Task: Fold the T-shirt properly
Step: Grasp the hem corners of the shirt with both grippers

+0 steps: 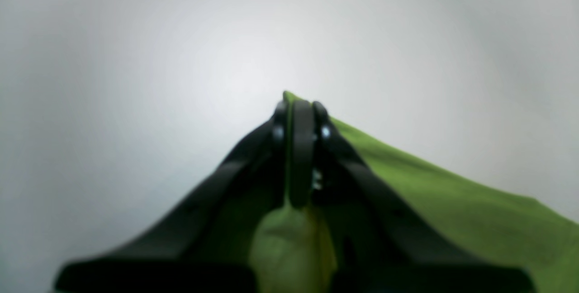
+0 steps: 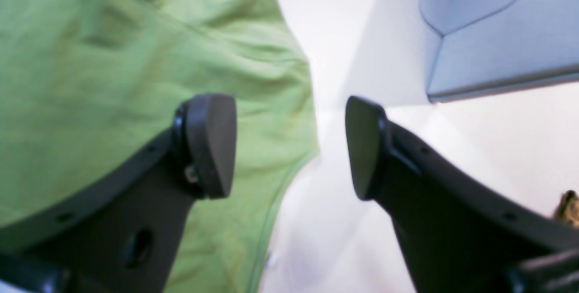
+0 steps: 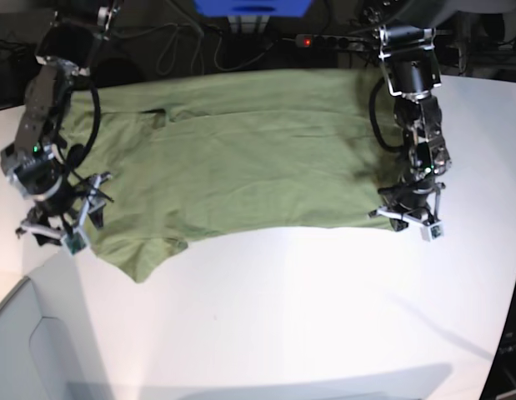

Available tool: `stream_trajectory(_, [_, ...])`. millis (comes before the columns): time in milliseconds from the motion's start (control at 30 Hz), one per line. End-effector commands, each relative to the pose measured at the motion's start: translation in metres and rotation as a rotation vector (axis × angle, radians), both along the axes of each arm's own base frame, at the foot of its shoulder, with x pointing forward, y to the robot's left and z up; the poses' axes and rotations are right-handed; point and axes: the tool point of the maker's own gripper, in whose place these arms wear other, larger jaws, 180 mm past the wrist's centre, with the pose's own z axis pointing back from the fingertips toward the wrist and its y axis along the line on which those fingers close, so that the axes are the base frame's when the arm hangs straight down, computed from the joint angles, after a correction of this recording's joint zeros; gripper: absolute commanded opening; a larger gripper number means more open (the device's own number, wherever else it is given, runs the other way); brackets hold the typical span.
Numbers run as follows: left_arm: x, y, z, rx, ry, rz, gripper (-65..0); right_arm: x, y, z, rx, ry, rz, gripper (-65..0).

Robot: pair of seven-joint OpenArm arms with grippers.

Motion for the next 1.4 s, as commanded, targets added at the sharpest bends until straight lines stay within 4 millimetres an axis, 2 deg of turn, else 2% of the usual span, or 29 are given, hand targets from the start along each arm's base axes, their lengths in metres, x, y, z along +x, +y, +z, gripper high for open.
stream_trajectory(0, [0.004,0.004,0.007,0.008,-0.008,0.003,-65.0,0.015,-0.003,0.011,0.003,-0.033,0.01,-29.1])
stream_trajectory(133, [0.004,0.003,0.01,0.012,-0.019,0.0,-65.0,0.055,-0.008,-0.004,0.103,0.012,-0.021,-29.0])
stream_trajectory(267, [0.007,0.002,0.031,0.037,-0.074,-0.014,-65.0,0.092,-0.006,-0.026,0.237,0.099,-0.046,-29.0])
stream_trajectory(367, [0.011,-0.001,0.051,0.054,-0.125,-0.024,-65.0,0.116,0.007,-0.037,0.364,0.104,-0.033,-29.0])
stream_trajectory(467, [0.013,-0.002,0.059,0.06,-0.142,-0.03,-65.0,0.132,0.022,-0.042,0.473,0.073,-0.016,-29.0])
stream_trajectory(667, [0.014,-0.002,0.064,0.065,-0.153,-0.031,-65.0,0.142,0.034,-0.042,0.591,-0.011,-0.003,-29.0])
stream_trajectory(833, [0.008,-0.002,0.058,0.065,-0.136,-0.032,-65.0,0.145,0.021,-0.045,0.643,-0.075,-0.044,-28.9])
stream_trajectory(967, [0.005,-0.002,0.055,0.065,-0.13,-0.033,-65.0,0.142,0.017,-0.055,0.667,-0.076,-0.066,-28.9])
stream_trajectory(1133, [0.001,-0.002,0.051,0.066,-0.121,-0.033,-65.0,0.137,0.037,-0.077,0.64,-0.035,-0.027,-28.9])
stream_trajectory(1300, [-0.002,-0.002,0.048,0.063,-0.116,-0.033,-65.0,0.137,0.032,-0.098,0.56,-0.026,-0.098,-29.6])
stream_trajectory(1367, [-0.002,-0.002,0.047,0.064,-0.114,-0.033,-65.0,0.138,0.028,-0.099,0.547,-0.031,-0.116,-29.9])
